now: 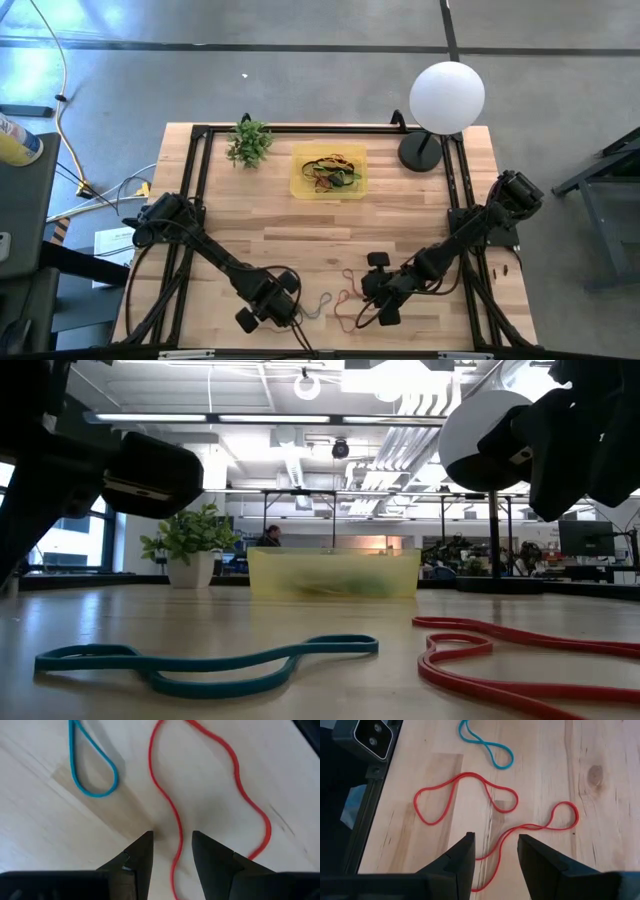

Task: Pick and place rubber bands into bin
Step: Put the bottom left red rubber band into the yellow bin

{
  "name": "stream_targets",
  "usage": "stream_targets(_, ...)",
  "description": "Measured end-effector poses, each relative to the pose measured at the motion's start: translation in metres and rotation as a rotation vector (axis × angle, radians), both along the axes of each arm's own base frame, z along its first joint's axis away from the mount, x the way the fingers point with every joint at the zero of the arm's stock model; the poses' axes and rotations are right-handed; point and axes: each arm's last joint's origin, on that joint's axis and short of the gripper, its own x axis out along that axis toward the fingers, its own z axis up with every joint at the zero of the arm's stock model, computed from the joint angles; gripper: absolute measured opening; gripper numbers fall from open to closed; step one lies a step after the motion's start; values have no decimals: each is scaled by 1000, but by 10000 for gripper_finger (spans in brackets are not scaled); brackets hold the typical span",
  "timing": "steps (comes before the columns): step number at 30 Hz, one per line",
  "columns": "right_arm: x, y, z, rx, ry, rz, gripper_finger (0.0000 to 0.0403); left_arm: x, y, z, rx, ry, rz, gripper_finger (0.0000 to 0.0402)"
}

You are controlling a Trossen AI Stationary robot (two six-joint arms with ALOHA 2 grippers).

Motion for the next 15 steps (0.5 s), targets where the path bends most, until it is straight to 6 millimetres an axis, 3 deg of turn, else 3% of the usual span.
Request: stream_targets(15,1,0,0,-4,-10,-10,138,-2,-12,-15,19,21,0,122)
